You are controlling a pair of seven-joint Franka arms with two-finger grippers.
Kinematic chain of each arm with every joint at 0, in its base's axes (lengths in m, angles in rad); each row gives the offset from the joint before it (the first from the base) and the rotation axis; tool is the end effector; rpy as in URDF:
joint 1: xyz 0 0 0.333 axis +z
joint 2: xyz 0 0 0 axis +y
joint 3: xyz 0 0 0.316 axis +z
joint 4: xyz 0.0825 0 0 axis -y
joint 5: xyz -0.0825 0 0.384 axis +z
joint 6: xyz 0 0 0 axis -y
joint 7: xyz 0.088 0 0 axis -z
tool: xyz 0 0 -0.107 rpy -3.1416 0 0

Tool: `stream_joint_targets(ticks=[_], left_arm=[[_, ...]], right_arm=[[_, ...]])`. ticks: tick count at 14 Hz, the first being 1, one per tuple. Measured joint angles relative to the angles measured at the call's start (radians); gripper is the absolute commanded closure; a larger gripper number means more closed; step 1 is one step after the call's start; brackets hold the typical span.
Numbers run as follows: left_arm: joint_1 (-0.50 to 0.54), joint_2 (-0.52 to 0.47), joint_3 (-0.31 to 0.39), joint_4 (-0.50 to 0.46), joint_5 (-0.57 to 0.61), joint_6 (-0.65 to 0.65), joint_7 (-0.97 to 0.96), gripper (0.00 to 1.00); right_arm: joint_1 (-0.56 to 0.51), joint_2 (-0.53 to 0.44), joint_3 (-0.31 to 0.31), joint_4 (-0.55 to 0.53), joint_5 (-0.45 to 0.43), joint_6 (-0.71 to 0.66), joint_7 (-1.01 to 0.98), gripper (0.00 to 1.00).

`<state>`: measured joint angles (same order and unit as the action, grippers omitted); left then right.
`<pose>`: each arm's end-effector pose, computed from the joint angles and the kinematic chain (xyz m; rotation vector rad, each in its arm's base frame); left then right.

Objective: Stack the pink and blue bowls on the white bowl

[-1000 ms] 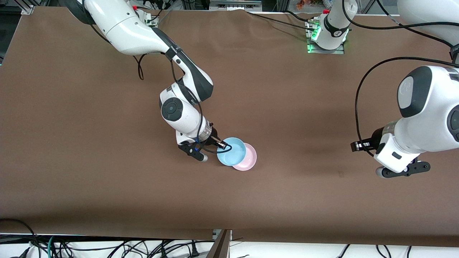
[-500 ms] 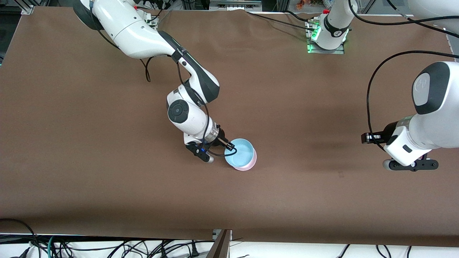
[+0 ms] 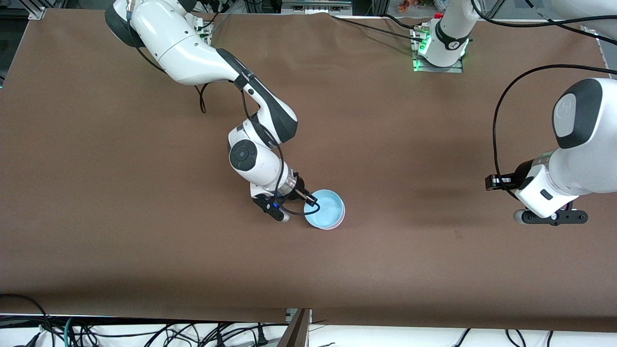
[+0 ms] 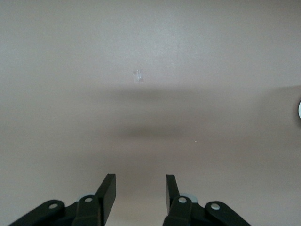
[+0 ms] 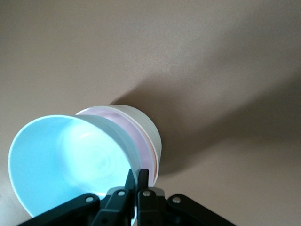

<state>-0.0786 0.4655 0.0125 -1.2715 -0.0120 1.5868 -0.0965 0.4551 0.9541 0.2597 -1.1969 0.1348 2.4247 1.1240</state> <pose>0.6772 -0.0478 0.4772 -3.1264 -0.0478 0.2352 0.6349 0.4657 0.2426 -2.5887 0.8531 0.0781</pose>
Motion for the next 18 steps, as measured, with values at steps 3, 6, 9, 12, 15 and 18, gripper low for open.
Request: stream_joint_targets(ticks=[3, 6, 9, 12, 15, 18], left_arm=[[0.0, -0.07, 0.0, -0.12, 0.0, 0.068, 0.004, 0.48], [0.001, -0.111, 0.0, -0.183, 0.002, 0.083, 0.039, 0.46], [0.008, -0.124, 0.0, -0.204, 0.003, 0.09, 0.049, 0.46], [0.01, -0.128, 0.0, -0.21, 0.003, 0.094, 0.051, 0.44], [0.01, -0.129, 0.0, -0.214, 0.003, 0.099, 0.052, 0.31], [0.01, -0.129, -0.001, -0.216, 0.003, 0.111, 0.053, 0.17]], right_arm=[[0.003, 0.008, 0.0, 0.001, 0.0, 0.005, 0.0, 1.0], [0.004, 0.012, -0.001, 0.002, 0.0, 0.005, 0.0, 1.0], [0.004, 0.022, -0.002, 0.003, 0.0, 0.007, 0.0, 1.0], [0.004, 0.027, -0.004, 0.004, 0.0, 0.01, 0.0, 1.0], [0.008, 0.033, -0.006, 0.004, -0.003, 0.018, 0.0, 1.0], [0.01, 0.035, -0.009, 0.004, -0.008, 0.02, 0.0, 0.95]])
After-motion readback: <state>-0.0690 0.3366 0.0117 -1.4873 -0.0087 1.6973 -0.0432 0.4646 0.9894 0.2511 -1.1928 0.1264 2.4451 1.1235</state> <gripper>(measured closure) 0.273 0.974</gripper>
